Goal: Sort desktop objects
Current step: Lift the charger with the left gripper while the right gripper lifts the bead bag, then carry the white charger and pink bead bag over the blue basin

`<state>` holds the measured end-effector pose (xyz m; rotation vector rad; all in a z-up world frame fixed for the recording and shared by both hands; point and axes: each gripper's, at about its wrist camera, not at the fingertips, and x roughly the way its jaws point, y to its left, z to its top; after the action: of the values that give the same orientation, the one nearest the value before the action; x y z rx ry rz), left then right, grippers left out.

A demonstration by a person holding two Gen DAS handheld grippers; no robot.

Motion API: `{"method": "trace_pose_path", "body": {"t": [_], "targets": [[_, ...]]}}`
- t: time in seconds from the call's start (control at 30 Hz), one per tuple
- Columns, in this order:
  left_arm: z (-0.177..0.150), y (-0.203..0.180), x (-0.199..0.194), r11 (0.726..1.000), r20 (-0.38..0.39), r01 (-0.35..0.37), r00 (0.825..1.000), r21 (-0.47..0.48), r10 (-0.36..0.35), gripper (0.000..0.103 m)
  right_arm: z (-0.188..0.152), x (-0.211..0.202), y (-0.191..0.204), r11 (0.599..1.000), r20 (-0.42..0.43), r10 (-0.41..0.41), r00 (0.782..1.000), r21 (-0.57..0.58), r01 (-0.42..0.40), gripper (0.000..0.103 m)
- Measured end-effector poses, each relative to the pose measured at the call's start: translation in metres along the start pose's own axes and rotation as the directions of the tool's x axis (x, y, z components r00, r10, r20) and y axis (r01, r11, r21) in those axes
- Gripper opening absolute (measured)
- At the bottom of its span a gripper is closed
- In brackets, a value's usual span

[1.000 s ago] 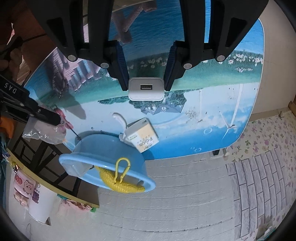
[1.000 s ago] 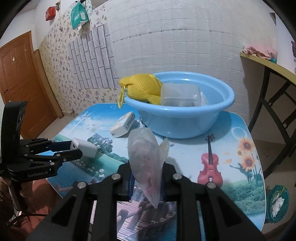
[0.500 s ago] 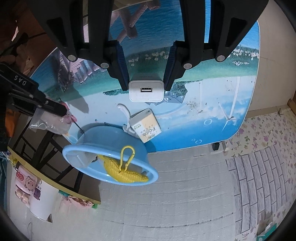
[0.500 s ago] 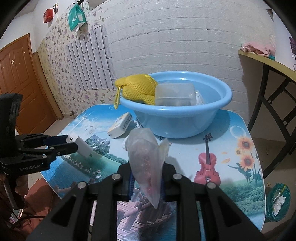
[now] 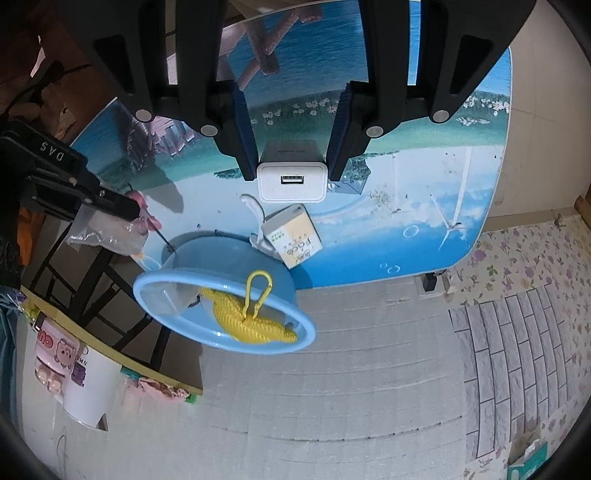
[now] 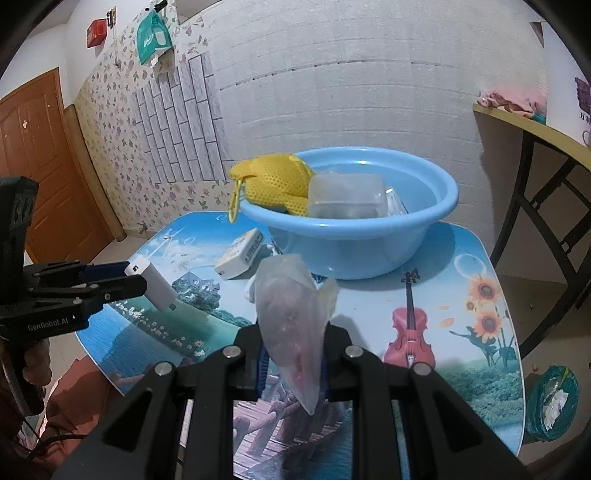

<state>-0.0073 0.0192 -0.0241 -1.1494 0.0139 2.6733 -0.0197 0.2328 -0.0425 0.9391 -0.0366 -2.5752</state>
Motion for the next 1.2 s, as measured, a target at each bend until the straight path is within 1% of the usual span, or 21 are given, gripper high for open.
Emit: {"method": "trace_pose_path", "body": {"t": [0.17,0.37,0.63,0.73,1.2], "targets": [[0.006,-0.002,-0.01,1.0,0.026,-0.003,1.0,0.002,0.003,0.037,0.002,-0.005,0.003,1.0,0.009,0.006,1.0,-0.008,-0.006,0.021],[0.012,-0.004,-0.016,1.0,0.023,-0.02,1.0,0.007,0.02,0.037,0.01,-0.015,0.008,1.0,0.026,0.029,0.999,-0.007,-0.029,0.021],[0.022,-0.007,-0.025,1.0,0.029,-0.026,0.999,0.003,0.026,0.037,0.022,-0.028,0.012,1.0,0.046,0.028,0.999,-0.003,-0.028,0.021],[0.027,-0.009,-0.03,1.0,0.042,-0.026,0.999,0.006,0.025,0.037,0.025,-0.03,0.012,1.0,0.055,0.028,0.998,-0.004,-0.028,0.021],[0.046,-0.012,-0.034,1.0,0.075,-0.023,0.997,0.016,0.022,0.037,0.028,-0.033,0.009,1.0,0.074,0.026,0.997,0.004,-0.027,0.021]]}}
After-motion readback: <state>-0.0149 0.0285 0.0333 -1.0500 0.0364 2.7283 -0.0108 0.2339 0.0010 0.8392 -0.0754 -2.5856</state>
